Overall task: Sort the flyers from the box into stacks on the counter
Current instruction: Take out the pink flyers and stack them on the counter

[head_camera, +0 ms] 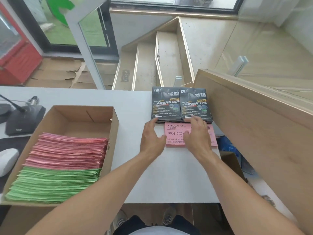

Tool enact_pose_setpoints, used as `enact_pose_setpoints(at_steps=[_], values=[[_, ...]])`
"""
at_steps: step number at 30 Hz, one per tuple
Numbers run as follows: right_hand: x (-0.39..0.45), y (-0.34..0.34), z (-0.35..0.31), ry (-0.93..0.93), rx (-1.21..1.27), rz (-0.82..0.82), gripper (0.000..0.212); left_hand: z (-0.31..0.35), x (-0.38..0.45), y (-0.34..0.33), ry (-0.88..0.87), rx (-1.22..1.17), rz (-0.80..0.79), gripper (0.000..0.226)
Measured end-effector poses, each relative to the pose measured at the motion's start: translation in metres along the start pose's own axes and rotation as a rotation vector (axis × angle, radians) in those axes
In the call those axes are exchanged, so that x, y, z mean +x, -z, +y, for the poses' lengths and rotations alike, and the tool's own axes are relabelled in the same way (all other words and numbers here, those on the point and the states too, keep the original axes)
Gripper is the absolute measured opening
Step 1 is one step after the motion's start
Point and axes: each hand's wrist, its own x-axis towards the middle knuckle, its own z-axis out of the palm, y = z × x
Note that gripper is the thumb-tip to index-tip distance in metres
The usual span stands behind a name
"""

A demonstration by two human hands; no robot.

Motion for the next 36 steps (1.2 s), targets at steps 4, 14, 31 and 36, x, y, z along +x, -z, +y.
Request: enact_pose_setpoints(at_steps=[4, 14, 31, 36], values=[[0.003, -0.023, -0.078, 0.226, 0.202, -0.028, 0.034, 0.009, -0.011, 0.070, -0.084, -0.113, 0.190, 0.060], [-0.037, -0.096, -0.234, 0.595, 0.210, -0.515, 0.025, -0.088, -0.032, 0.251, -0.001, 0.468, 0.440, 0.045], [-0.024, -0.129, -0.279, 0.455, 0.042, -0.695, 0.022, -0.129, -0.039, 0.273, 0.020, 0.823, 0.237, 0.068], [-0.017, -0.131, -0.280, 0.478, -0.032, -0.680, 0.021, -0.129, -0.038, 0.273, 0.022, 0.811, 0.235, 0.070]])
